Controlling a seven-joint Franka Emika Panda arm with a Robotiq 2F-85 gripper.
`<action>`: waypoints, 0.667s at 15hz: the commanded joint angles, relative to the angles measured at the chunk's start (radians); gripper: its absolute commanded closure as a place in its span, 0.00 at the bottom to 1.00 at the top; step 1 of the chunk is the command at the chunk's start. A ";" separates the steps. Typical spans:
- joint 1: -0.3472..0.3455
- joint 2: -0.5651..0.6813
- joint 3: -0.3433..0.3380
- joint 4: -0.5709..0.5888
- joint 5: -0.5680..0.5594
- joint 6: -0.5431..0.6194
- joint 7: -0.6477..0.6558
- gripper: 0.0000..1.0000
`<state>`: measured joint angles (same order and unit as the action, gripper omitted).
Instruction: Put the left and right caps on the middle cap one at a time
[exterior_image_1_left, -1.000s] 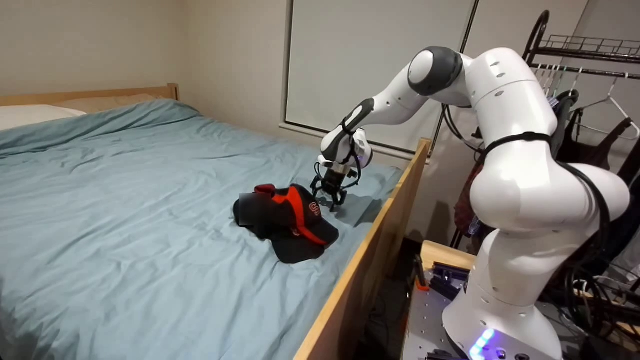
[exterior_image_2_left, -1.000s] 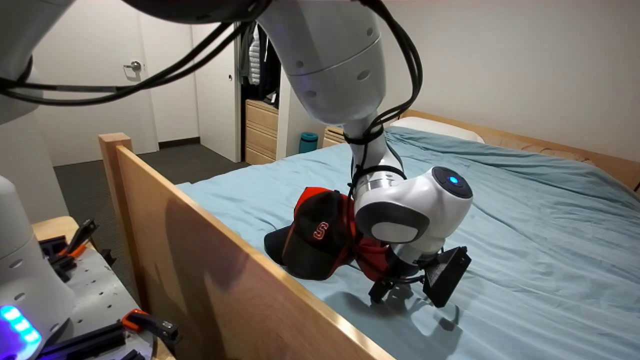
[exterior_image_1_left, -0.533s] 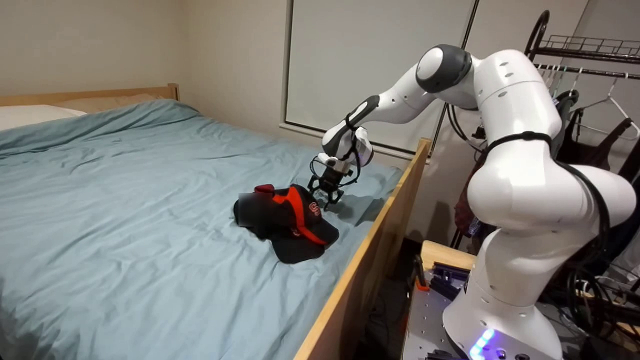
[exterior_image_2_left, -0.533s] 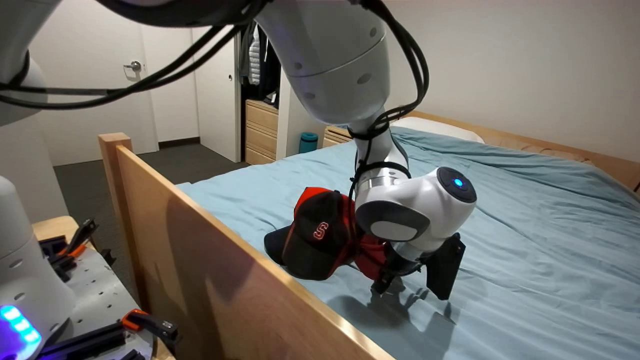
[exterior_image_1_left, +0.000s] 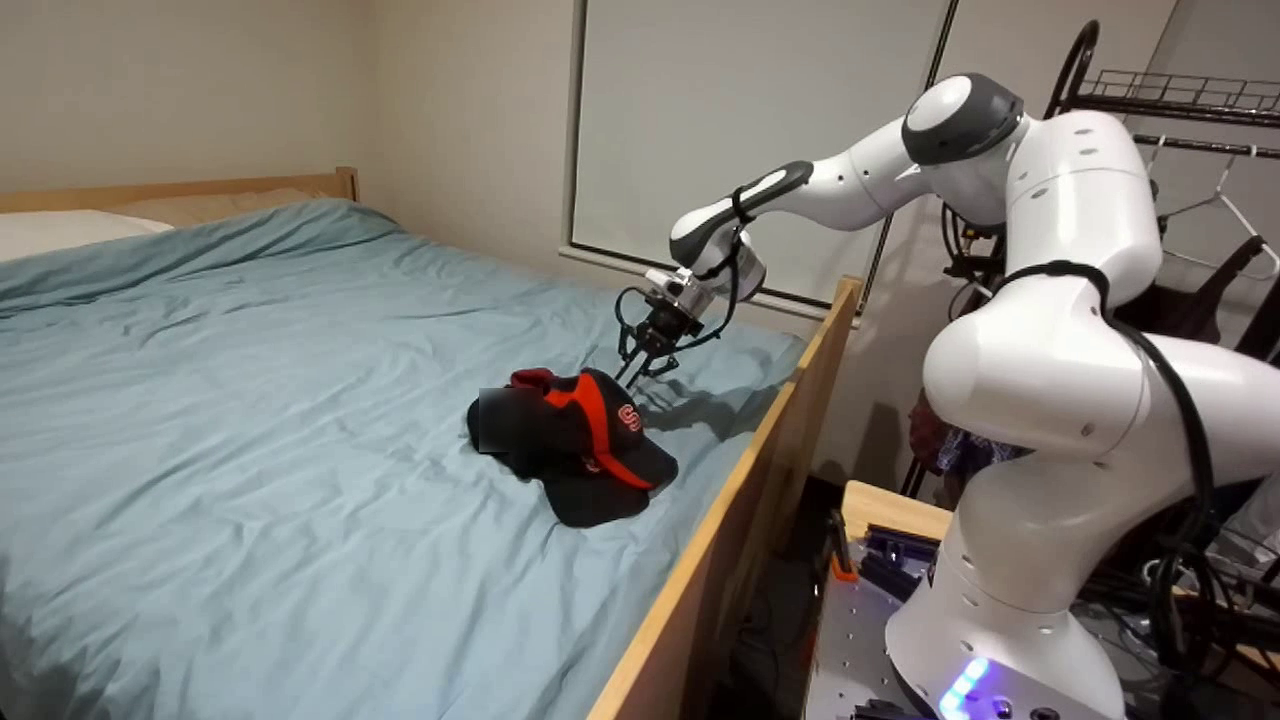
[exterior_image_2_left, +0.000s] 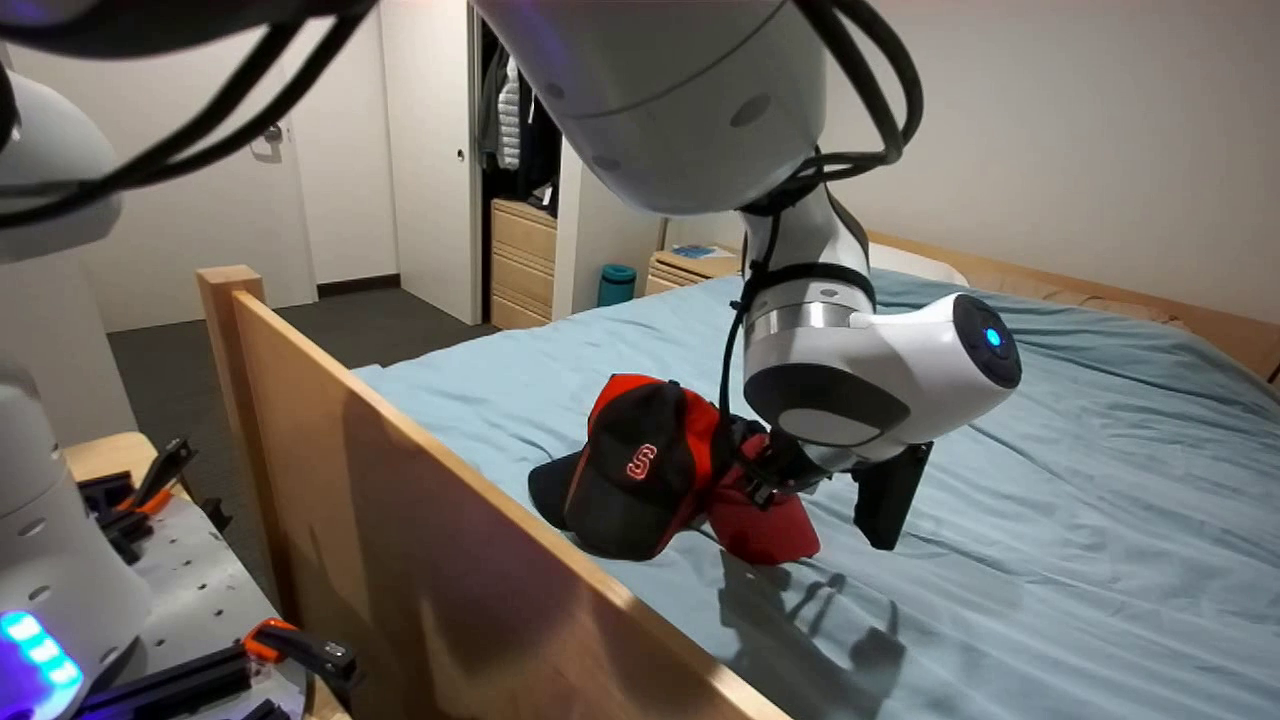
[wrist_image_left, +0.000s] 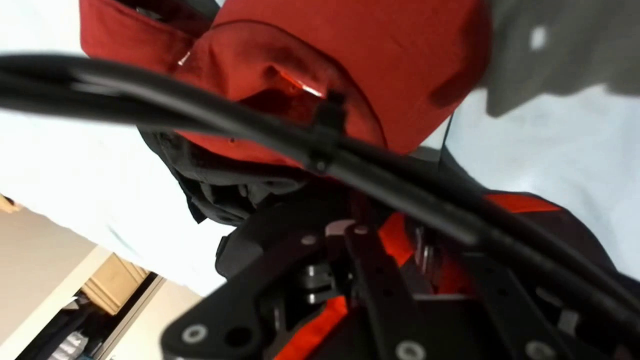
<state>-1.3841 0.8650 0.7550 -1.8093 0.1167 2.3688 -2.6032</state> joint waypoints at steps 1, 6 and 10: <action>-0.009 -0.008 -0.011 -0.011 -0.027 -0.014 0.000 0.54; 0.043 0.005 -0.083 -0.017 -0.187 0.069 0.000 0.35; 0.047 0.068 -0.060 -0.020 -0.267 0.179 0.000 0.09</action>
<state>-1.3332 0.8898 0.6730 -1.8201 -0.0944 2.4663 -2.6032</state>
